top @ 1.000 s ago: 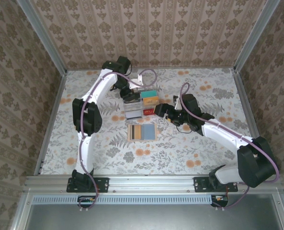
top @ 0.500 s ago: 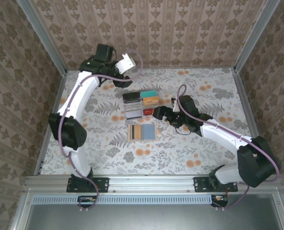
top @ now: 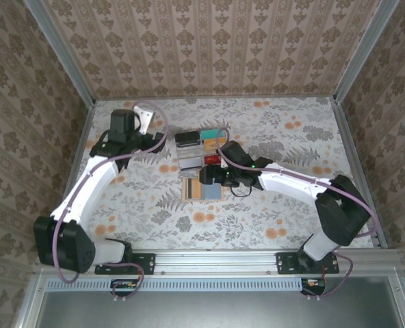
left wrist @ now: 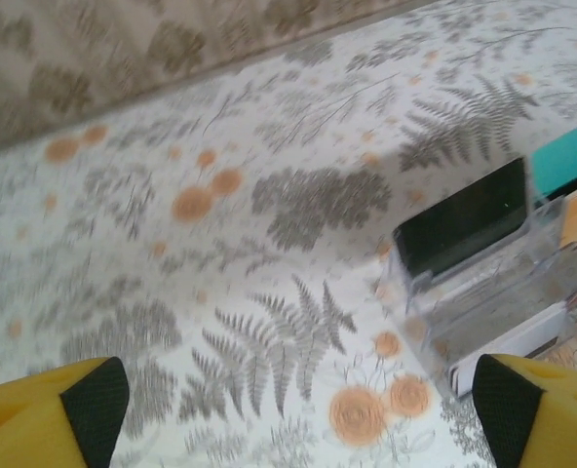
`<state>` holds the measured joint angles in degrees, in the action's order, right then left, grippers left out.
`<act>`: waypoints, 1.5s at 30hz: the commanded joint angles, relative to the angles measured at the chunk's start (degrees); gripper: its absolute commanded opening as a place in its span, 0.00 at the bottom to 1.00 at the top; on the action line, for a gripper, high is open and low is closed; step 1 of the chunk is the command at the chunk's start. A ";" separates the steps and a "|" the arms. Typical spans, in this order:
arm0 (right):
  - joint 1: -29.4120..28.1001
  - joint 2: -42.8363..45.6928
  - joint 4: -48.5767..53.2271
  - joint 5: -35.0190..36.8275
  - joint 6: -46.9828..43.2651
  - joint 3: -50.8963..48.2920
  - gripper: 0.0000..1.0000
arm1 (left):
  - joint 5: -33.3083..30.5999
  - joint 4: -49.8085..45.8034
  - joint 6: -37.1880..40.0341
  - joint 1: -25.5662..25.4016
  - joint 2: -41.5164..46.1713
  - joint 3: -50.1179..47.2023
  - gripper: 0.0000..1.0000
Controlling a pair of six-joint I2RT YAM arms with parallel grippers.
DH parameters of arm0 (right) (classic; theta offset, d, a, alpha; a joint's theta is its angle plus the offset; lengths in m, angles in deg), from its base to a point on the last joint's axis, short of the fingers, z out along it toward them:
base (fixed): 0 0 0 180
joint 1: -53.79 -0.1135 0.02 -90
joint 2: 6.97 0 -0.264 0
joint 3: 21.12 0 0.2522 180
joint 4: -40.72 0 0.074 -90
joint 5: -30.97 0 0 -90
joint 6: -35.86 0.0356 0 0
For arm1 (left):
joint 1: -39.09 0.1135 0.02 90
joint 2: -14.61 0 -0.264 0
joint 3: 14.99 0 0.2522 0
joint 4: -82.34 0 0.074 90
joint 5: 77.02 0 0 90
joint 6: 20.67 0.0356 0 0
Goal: Take the credit cards out of the card holder
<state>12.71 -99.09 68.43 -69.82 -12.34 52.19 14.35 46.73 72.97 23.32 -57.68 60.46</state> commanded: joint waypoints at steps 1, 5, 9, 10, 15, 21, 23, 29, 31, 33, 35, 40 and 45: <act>-2.16 -4.69 4.36 2.97 -1.36 4.60 0.76 | -3.84 4.15 -12.92 0.78 5.22 -6.18 0.97; -4.40 -9.85 6.63 4.09 -1.22 9.15 0.69 | -3.98 2.32 -21.13 1.57 9.00 -11.57 1.00; -5.42 -14.33 9.73 6.00 -1.02 13.53 0.63 | -2.28 0.18 -24.31 1.97 11.44 -14.89 1.00; -5.59 -15.26 10.79 6.90 -1.02 14.52 0.62 | -1.67 0.28 -24.79 1.98 12.10 -15.90 1.00; -5.73 -19.42 12.90 7.09 -0.85 17.76 0.57 | 0.43 -0.69 -27.47 2.09 13.84 -18.54 1.00; -4.11 -21.17 6.92 0.19 2.05 16.27 0.50 | 7.44 -0.70 -27.22 2.06 13.29 -19.80 0.99; -3.73 -21.75 6.26 -0.67 2.71 16.21 0.50 | 9.59 -0.52 -27.70 1.97 12.52 -20.08 1.00; -2.95 -22.53 5.12 -1.48 3.15 15.60 0.46 | 16.50 1.37 -30.80 1.17 8.00 -20.94 0.94; -2.96 -22.77 5.21 -1.34 3.26 15.52 0.45 | 17.41 1.60 -32.11 0.36 6.10 -20.61 0.90; -2.96 -22.99 5.43 -1.00 3.24 15.27 0.45 | 18.31 1.97 -33.37 -0.78 4.14 -20.30 0.86; -2.89 -23.15 5.42 -0.93 3.28 14.96 0.45 | 18.75 2.46 -34.58 -2.21 2.39 -19.97 0.81; -2.93 -23.44 4.72 -1.45 3.45 14.21 0.45 | 18.11 3.63 -37.31 -6.58 -2.11 -18.79 0.70; -2.73 -22.73 2.78 -2.46 3.65 12.63 0.42 | 17.75 5.17 -40.58 -10.05 -6.74 -17.98 0.55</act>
<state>9.83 -121.36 71.89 -70.47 -9.80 66.72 31.33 50.19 35.26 14.29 -62.88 40.48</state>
